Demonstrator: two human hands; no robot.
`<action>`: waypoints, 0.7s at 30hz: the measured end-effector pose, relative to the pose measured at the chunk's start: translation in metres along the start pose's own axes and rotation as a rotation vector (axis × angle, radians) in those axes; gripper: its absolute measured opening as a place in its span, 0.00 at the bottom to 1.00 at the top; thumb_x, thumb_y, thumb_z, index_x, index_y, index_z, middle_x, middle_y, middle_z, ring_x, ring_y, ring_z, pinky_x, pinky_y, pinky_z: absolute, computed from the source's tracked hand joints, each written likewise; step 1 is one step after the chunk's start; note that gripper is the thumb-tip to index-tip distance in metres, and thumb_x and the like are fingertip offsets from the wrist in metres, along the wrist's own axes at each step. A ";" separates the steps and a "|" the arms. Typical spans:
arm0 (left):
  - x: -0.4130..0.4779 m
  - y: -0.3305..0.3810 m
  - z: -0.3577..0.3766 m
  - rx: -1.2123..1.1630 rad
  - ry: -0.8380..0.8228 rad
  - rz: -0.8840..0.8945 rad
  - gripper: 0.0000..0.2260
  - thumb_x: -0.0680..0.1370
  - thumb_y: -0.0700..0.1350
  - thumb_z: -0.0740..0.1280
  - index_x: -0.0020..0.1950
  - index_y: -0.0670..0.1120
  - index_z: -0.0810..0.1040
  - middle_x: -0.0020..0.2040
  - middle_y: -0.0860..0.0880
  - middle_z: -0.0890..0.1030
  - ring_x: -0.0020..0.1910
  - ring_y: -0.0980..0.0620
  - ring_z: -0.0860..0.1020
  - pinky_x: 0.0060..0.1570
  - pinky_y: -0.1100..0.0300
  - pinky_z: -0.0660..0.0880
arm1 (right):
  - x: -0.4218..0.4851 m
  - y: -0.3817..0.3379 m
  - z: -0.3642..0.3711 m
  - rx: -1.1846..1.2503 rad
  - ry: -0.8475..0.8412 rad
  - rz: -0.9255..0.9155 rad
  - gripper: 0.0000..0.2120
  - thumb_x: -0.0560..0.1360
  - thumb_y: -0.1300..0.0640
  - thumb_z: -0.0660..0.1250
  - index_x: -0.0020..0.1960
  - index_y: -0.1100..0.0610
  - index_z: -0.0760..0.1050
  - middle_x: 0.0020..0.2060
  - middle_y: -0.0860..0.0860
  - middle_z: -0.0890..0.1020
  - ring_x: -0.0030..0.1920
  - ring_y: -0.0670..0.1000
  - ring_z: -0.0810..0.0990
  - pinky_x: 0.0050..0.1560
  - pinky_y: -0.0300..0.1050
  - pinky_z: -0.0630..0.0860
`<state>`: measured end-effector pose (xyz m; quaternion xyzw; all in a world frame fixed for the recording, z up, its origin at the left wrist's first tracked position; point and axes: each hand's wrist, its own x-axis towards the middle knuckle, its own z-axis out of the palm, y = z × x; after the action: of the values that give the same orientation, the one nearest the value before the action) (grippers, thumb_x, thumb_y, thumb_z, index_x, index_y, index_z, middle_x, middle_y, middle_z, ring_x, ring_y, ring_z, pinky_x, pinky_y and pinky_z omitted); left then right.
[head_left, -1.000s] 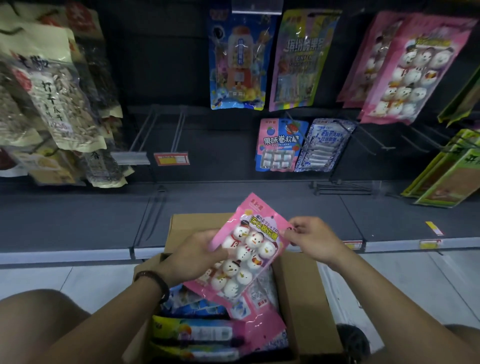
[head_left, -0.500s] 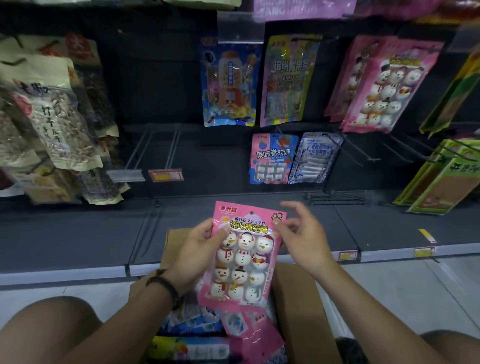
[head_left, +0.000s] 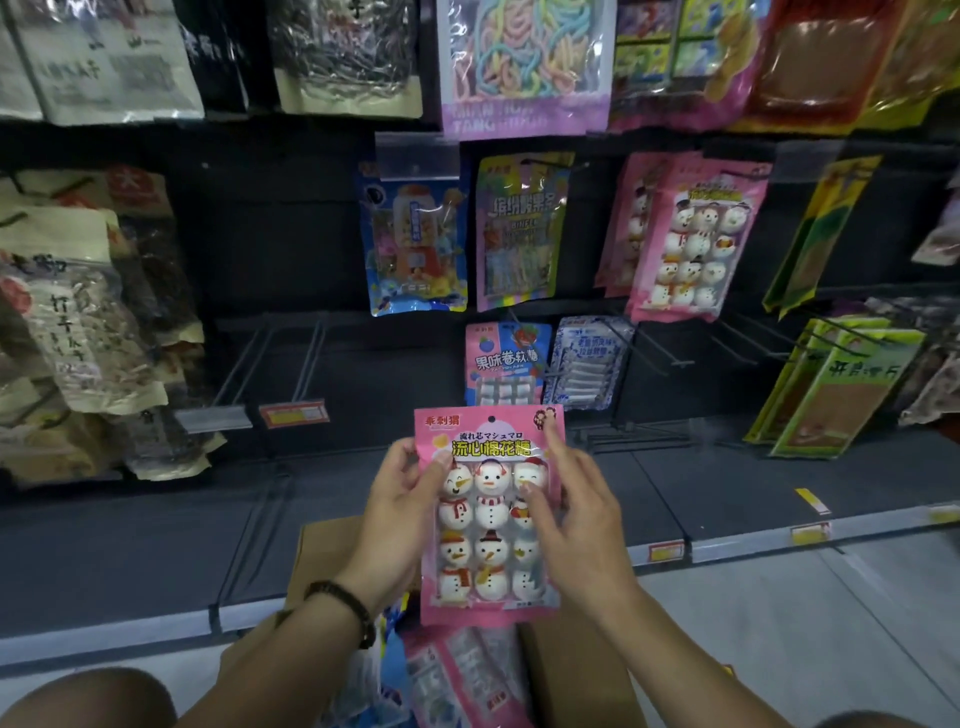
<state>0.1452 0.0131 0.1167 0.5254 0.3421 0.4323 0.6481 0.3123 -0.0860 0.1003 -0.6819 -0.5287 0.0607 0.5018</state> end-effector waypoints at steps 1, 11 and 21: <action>0.002 0.005 0.007 0.005 -0.011 0.025 0.08 0.86 0.43 0.65 0.65 0.45 0.74 0.57 0.41 0.87 0.59 0.36 0.85 0.62 0.33 0.79 | 0.004 -0.001 -0.006 -0.005 0.014 0.016 0.34 0.84 0.56 0.68 0.84 0.41 0.57 0.57 0.41 0.73 0.55 0.41 0.77 0.56 0.29 0.72; 0.045 0.059 0.101 0.397 -0.249 0.382 0.36 0.84 0.40 0.68 0.79 0.75 0.58 0.76 0.59 0.74 0.63 0.53 0.83 0.62 0.42 0.82 | 0.078 0.008 -0.086 0.021 0.288 0.032 0.26 0.84 0.58 0.67 0.80 0.43 0.69 0.54 0.45 0.72 0.50 0.35 0.74 0.53 0.24 0.69; 0.143 0.097 0.201 0.629 -0.331 0.577 0.31 0.80 0.40 0.74 0.79 0.61 0.71 0.76 0.65 0.71 0.75 0.69 0.67 0.76 0.63 0.67 | 0.177 0.043 -0.157 0.100 0.495 -0.009 0.21 0.82 0.59 0.69 0.71 0.41 0.78 0.58 0.43 0.75 0.59 0.34 0.76 0.59 0.24 0.69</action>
<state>0.3626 0.0746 0.2563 0.8325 0.1885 0.3805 0.3558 0.5138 -0.0420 0.2235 -0.6479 -0.3890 -0.0843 0.6495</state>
